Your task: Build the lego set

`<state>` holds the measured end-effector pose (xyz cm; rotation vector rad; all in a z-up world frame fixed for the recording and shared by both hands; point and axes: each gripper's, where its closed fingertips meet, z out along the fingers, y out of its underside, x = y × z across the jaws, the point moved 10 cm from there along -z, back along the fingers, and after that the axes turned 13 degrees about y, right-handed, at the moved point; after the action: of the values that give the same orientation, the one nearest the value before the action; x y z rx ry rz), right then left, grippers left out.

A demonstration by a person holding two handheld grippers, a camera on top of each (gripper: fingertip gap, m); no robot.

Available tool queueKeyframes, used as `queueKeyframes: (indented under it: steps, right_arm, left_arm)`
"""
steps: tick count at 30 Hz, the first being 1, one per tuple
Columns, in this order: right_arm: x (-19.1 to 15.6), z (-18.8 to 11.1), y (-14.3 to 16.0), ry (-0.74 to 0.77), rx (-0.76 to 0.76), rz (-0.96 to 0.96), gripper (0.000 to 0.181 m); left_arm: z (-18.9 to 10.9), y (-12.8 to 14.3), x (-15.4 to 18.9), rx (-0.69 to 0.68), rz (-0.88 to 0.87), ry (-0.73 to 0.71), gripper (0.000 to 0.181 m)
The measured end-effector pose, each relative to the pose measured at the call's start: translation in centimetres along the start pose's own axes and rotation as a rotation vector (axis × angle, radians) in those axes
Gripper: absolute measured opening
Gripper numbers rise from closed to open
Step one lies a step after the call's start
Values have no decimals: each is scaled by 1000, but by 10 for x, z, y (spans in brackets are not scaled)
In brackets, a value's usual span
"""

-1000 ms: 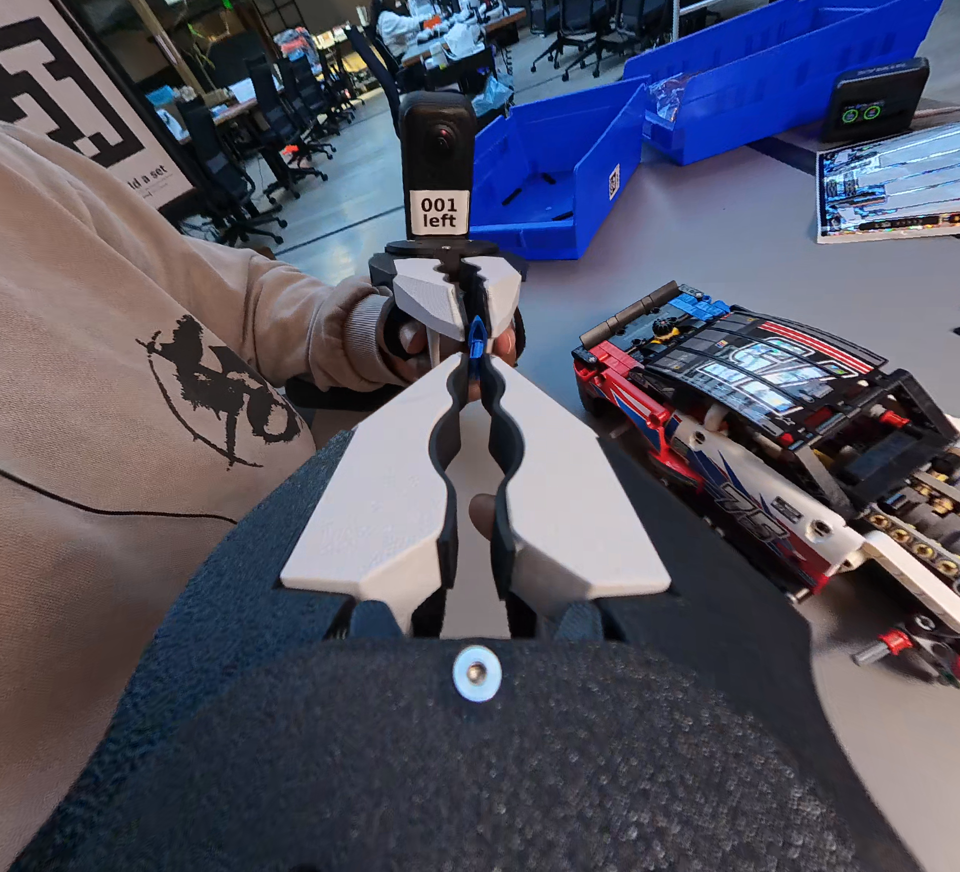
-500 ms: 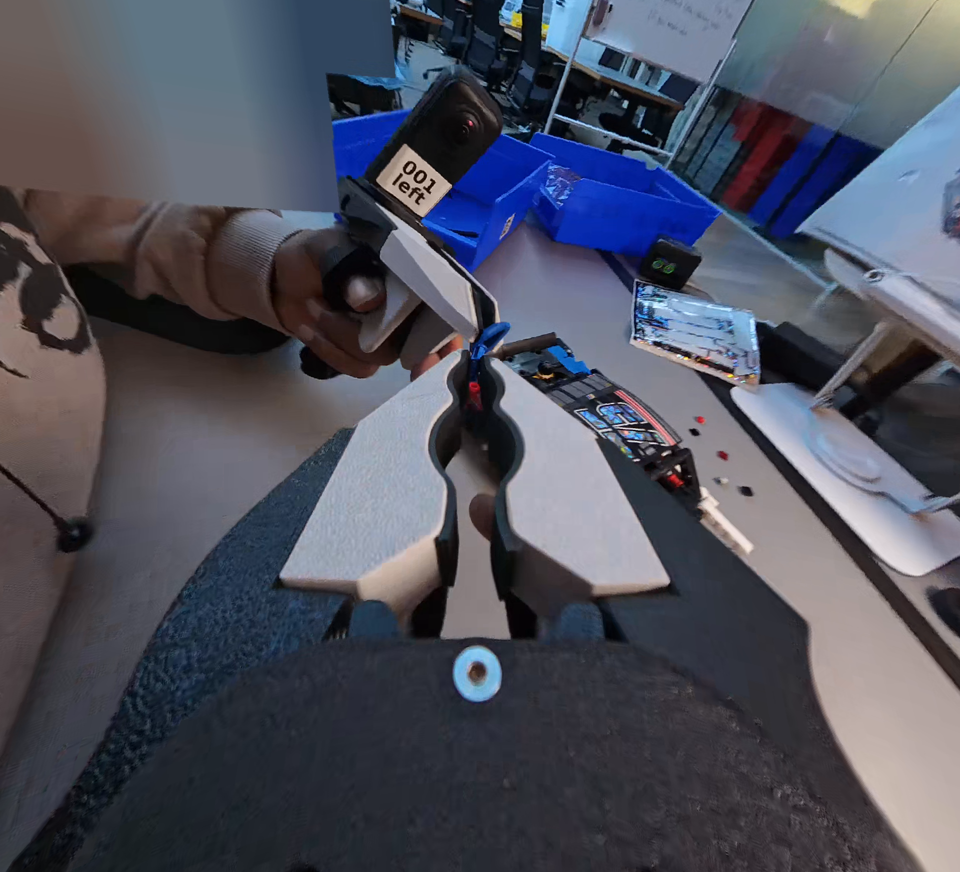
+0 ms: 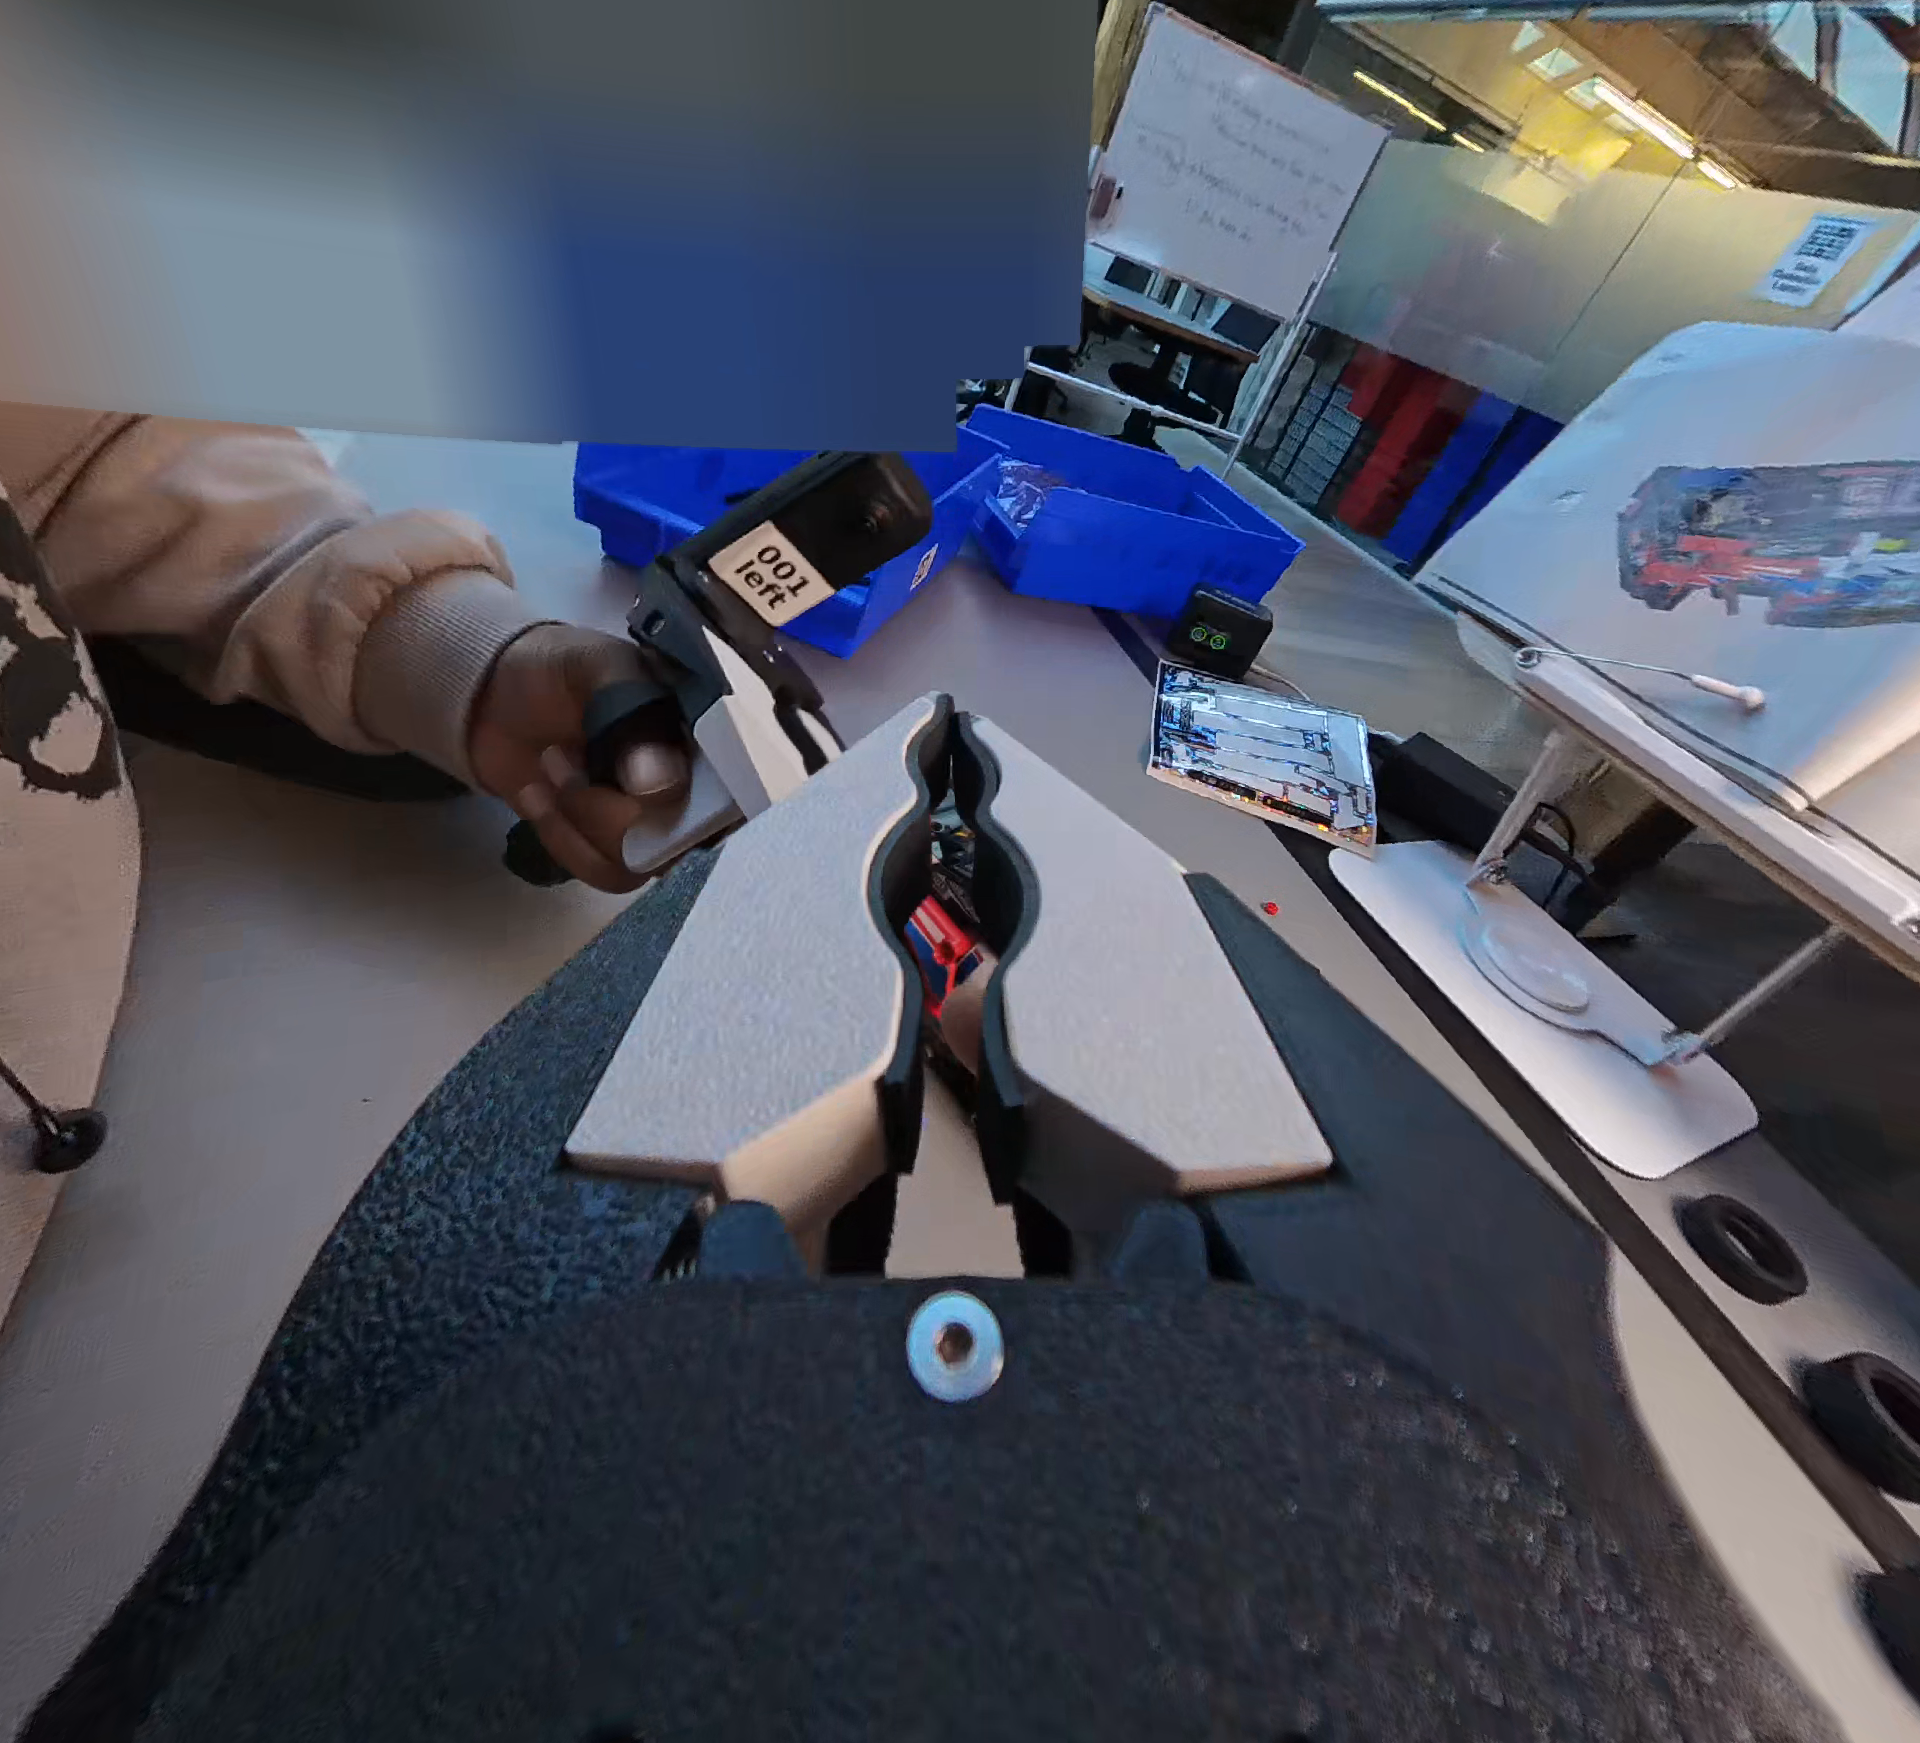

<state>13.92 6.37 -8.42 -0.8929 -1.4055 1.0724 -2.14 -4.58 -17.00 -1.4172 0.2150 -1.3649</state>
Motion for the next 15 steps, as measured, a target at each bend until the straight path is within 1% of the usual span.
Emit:
queueKeyframes:
  steps: [2,5,9,12,15]
  right_arm:
    - [10,-3,3,11,13,69,0]
    - [25,-6,11,14,16,168,0]
    - [41,-9,22,73,-39,191,0]
    - [54,-13,38,109,-178,145,0]
    - [60,-17,65,25,-409,139,1]
  left_arm:
    - [-2,2,-2,17,-24,-4,3]
    - [-4,0,-2,20,-13,-19,3]
    - [-10,-2,-5,40,-21,-35,4]
    - [-15,-4,-7,73,-40,-52,4]
    - [-21,-5,-9,132,-79,-52,4]
